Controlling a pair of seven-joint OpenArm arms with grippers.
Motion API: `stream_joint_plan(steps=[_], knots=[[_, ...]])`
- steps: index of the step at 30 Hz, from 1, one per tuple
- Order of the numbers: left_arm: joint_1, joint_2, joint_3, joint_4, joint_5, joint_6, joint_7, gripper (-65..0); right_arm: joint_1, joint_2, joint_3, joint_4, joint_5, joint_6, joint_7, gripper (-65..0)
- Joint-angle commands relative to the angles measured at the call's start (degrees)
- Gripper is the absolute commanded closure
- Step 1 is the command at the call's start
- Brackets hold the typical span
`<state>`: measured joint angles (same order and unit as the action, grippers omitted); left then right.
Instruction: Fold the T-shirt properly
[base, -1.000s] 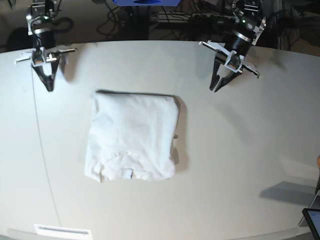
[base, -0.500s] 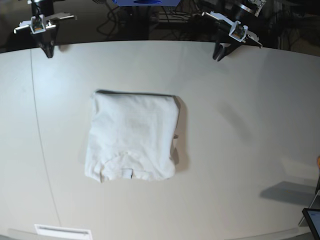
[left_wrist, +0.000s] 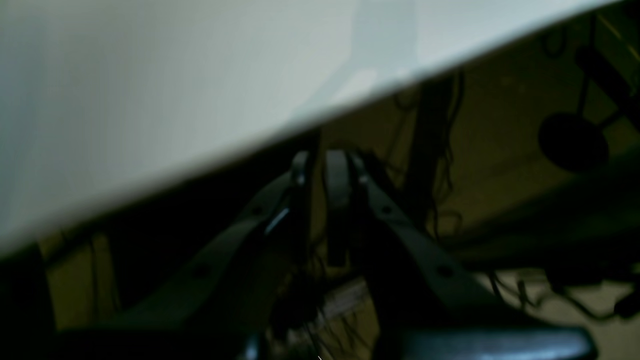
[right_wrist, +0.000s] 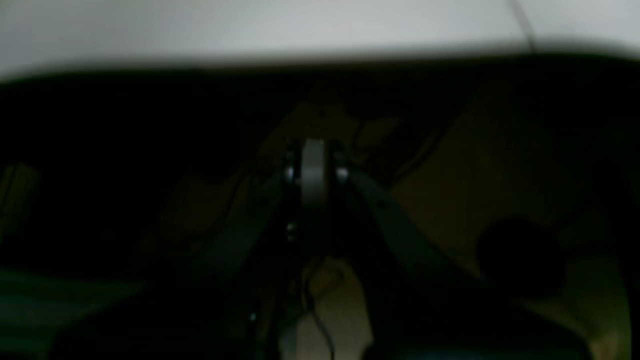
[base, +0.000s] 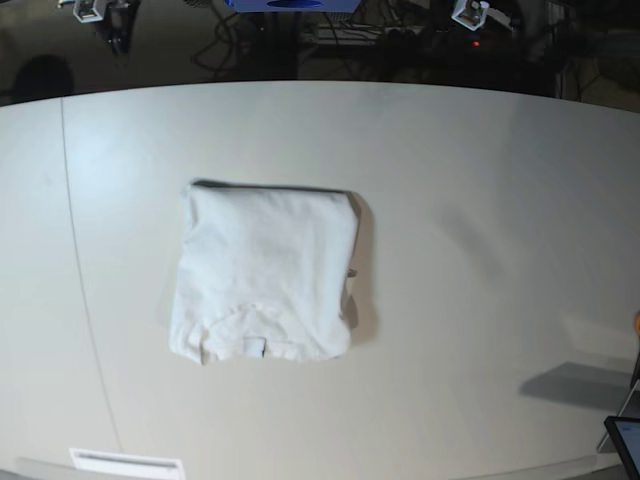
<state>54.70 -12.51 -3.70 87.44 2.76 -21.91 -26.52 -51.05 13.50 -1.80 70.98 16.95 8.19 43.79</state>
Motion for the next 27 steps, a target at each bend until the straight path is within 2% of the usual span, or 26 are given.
stream_joint_plan(steps=[1,5,8,13,15,19,22,27], knots=[[0.12,0.78,-0.12,-2.12,-0.44,0.15,-1.12,-4.7,0.63,0.61,-1.58,-2.45,0.24,0.12,1.0,-2.5],[-5.77,4.56,-0.12,-15.04,-0.44,0.15,-1.12,-4.7,8.98,0.44,-8.79,-18.63,0.24,0.12,0.91,-2.8],[-10.78,7.02,-0.12,-24.54,-0.44,0.15,-0.69,-4.7,16.37,-0.18,-14.94,-31.9,0.24,0.12,-1.81,-2.8],[-24.59,8.6,0.94,-48.27,-0.44,0.15,-0.6,-4.7,31.75,-5.8,-23.91,-55.46,0.32,0.12,-7.53,-2.8],[-31.44,8.6,2.52,-60.41,-0.44,0.15,-0.07,-4.7,35.71,-7.74,-25.41,-60.39,0.32,0.12,-9.72,-2.8],[-46.04,8.34,7.35,-83.7,-0.44,0.15,6.61,-4.7,41.6,-9.94,-25.67,-64.78,0.32,0.12,-16.67,-2.9],[-49.29,8.78,9.38,-86.52,-0.44,0.15,9.42,-4.7,43.88,-11.17,-26.02,-64.96,0.32,0.12,-21.33,-3.0],[-48.94,9.04,11.22,-81.68,-0.61,0.24,13.91,-4.7,44.76,-11.43,-25.67,-64.96,0.32,0.12,-21.68,-3.0]])
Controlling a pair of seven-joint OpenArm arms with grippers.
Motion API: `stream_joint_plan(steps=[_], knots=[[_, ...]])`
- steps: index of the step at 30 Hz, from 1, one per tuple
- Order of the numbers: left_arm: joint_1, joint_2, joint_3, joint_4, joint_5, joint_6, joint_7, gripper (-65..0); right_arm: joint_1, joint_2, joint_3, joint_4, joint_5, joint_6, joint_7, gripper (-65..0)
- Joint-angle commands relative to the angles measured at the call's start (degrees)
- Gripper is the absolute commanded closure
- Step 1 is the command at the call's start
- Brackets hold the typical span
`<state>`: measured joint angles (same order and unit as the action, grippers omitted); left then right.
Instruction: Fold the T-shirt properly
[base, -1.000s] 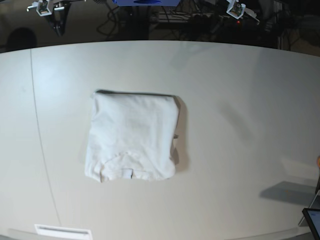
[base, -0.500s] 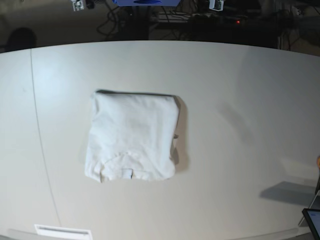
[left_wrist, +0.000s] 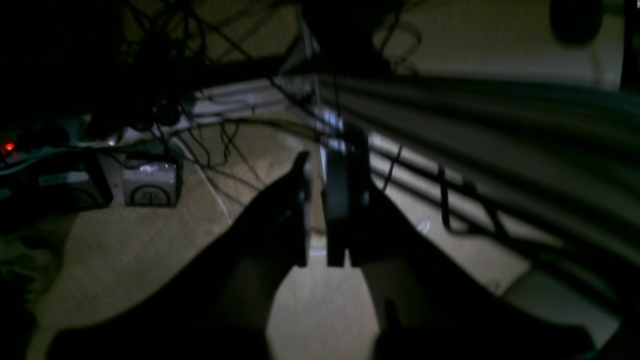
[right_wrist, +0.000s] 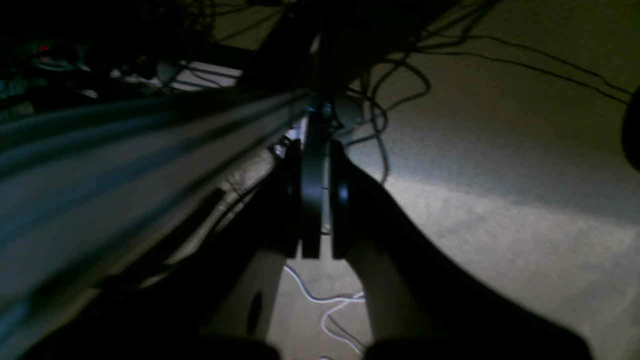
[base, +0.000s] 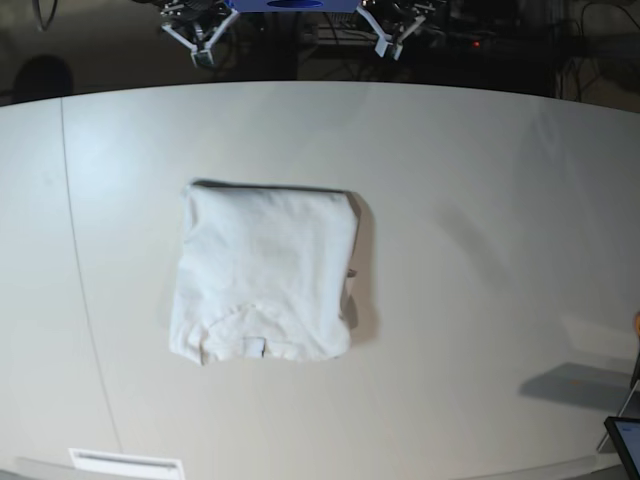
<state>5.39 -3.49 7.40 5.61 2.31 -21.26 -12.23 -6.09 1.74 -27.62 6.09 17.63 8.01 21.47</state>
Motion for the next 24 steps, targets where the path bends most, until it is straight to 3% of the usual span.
stream_joint_plan(steps=[1,4,8,17,24], knots=[[0.46,0.1,-0.41,0.33,-0.33,-0.41,-0.03,-4.9,-0.2,0.33,0.14,-0.07,-0.35,0.3,0.64,-3.0],[1.07,-0.16,-0.59,0.5,-0.68,2.57,-0.12,-5.2,-0.37,0.59,0.23,0.11,-0.26,0.3,1.16,-3.0],[1.25,-0.25,-0.59,0.77,-0.59,6.88,-0.21,-5.2,-0.55,0.68,0.23,-0.24,-0.26,0.3,8.37,-3.0],[1.16,-0.07,-0.59,0.77,-0.59,7.23,-0.21,-5.2,-0.55,0.68,-0.12,-0.24,-0.26,0.3,10.31,-3.0],[1.16,0.28,-0.59,0.77,-0.59,7.23,-0.12,-5.2,-0.55,1.38,-0.21,-0.77,-0.26,0.3,7.67,-3.0]])
